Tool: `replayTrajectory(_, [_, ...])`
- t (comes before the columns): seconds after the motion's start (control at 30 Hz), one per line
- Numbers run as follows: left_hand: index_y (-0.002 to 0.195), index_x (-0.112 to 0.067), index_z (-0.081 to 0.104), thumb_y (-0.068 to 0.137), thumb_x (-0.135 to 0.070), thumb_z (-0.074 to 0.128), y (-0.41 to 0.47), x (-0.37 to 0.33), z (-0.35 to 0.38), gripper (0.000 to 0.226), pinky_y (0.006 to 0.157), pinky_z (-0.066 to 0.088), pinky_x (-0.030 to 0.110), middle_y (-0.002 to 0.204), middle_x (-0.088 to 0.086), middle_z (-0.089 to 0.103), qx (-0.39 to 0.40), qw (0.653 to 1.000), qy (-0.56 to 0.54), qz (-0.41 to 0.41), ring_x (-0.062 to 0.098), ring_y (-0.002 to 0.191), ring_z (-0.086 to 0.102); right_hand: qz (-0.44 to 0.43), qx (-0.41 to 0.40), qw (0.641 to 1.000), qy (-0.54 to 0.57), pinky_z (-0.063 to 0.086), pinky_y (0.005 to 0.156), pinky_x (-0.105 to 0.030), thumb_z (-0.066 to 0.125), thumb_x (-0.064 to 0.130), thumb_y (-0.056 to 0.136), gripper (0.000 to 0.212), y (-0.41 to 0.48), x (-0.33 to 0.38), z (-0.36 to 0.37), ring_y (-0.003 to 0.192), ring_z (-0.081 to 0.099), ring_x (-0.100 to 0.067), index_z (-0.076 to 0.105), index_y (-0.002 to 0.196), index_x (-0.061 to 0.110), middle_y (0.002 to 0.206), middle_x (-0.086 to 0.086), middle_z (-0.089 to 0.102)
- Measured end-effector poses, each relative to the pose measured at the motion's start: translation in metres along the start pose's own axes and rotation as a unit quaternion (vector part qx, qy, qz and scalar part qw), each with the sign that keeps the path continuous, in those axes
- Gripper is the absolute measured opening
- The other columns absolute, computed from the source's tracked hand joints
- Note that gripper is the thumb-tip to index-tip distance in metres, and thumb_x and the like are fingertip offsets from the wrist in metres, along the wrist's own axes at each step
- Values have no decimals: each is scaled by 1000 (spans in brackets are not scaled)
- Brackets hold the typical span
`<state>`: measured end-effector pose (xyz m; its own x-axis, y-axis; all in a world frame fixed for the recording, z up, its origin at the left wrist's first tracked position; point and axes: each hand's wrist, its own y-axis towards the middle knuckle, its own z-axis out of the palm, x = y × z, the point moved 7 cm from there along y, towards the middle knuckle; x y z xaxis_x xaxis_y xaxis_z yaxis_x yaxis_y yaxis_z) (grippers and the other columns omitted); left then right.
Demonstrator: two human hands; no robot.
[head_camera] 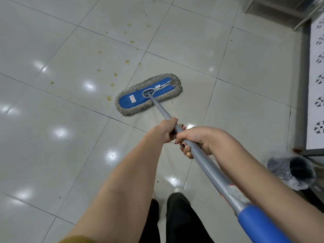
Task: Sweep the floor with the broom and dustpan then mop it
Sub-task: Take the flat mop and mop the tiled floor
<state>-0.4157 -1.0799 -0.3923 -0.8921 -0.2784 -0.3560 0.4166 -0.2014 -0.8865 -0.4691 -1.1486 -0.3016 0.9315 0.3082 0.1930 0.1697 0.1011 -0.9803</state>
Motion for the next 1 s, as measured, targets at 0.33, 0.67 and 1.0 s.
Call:
replayTrajectory(0.33, [76, -4, 44, 100, -18, 42, 31, -111, 0, 27, 34, 47, 20, 37, 4, 57, -5, 1000, 23, 4, 13, 30, 56, -4, 11, 1000, 2, 38, 33, -13, 49, 8, 89, 28, 22, 110, -19, 26, 42, -9, 42, 62, 9, 40, -1, 44])
replayTrajectory(0.67, [79, -4, 45, 99, -16, 44, 53, -187, 11, 23, 33, 47, 20, 47, 8, 60, -11, 999, 28, -14, 14, 31, 57, -2, 28, 999, 16, 36, 32, -12, 48, 12, 90, 31, 31, 188, -39, 25, 41, -8, 40, 60, 11, 38, 0, 43])
replayTrajectory(1.0, [94, -4, 43, 99, -17, 46, 33, -192, -45, 14, 42, 53, 26, 54, 7, 67, 67, 996, 19, -55, 18, 44, 65, -11, 50, 990, 131, 38, 32, -13, 52, 14, 93, 29, 29, 191, 35, 27, 44, -7, 45, 66, 8, 40, -1, 47])
